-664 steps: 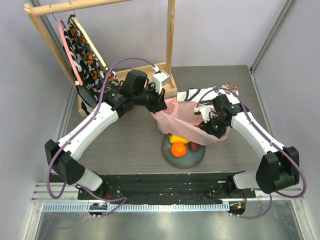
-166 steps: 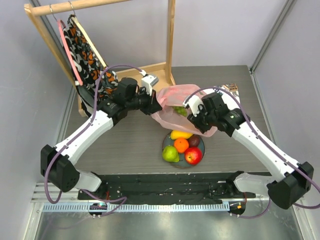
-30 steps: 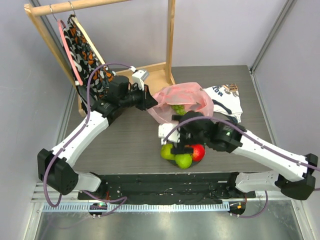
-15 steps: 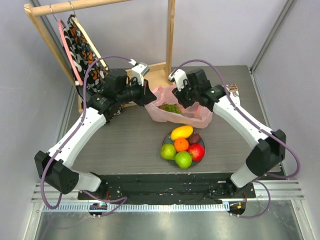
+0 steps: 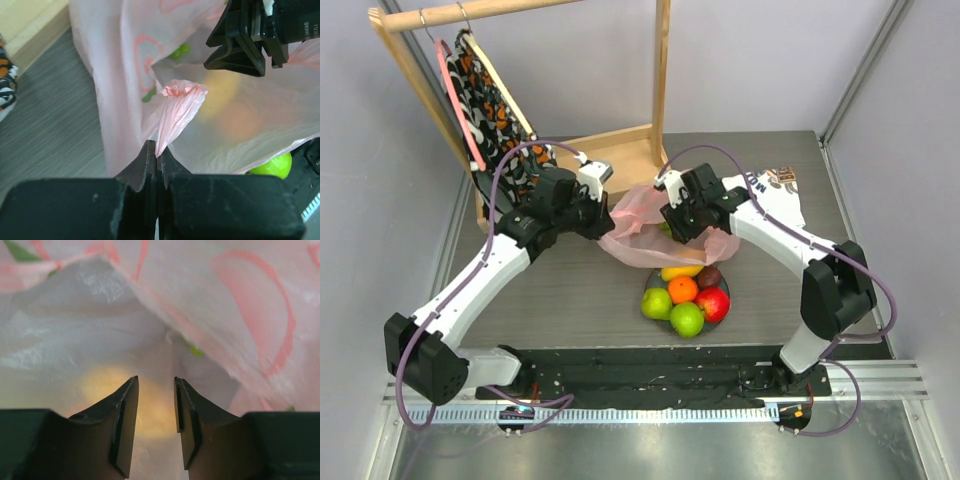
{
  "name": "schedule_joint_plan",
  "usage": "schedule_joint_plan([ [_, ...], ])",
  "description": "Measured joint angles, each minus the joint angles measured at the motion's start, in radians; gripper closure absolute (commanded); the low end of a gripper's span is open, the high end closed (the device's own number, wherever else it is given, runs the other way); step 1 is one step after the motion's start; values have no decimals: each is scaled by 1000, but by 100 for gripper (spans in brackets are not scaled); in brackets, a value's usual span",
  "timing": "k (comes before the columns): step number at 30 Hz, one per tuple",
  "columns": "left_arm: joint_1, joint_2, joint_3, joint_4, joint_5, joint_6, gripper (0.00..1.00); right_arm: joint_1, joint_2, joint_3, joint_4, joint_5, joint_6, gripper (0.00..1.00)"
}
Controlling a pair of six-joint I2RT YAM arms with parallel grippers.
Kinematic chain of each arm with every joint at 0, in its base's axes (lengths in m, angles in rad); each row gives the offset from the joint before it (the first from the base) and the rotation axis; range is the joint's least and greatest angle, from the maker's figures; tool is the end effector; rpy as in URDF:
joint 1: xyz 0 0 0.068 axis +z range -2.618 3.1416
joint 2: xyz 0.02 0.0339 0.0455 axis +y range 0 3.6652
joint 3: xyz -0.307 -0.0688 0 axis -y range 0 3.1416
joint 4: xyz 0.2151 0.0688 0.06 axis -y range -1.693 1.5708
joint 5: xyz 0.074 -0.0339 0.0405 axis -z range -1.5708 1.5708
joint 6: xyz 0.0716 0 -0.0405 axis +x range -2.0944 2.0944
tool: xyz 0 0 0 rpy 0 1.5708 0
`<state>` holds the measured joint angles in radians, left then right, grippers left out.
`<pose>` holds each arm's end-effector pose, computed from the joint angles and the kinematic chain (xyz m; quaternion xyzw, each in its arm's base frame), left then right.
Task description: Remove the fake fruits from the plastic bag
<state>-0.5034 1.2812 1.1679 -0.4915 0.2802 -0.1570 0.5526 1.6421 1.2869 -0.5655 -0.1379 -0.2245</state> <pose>0.2272 -0.1477 0.3618 0.2150 0.8526 -0.2661 0.3949 0.2946 0.1932 0.2858 -0.3785 0.8666 0.1164 0.3037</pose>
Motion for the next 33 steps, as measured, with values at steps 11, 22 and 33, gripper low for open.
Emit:
schedule_joint_plan([
  [11, -3, 18, 53, -5, -77, -35, 100, 0, 221, 175, 80, 5, 153, 30],
  [22, -14, 60, 290, -10, -14, -82, 100, 0, 363, 339, 95, 41, 256, 2],
  [33, -31, 102, 282, -12, 16, -97, 100, 0, 585, 544, 57, 16, 285, 12],
])
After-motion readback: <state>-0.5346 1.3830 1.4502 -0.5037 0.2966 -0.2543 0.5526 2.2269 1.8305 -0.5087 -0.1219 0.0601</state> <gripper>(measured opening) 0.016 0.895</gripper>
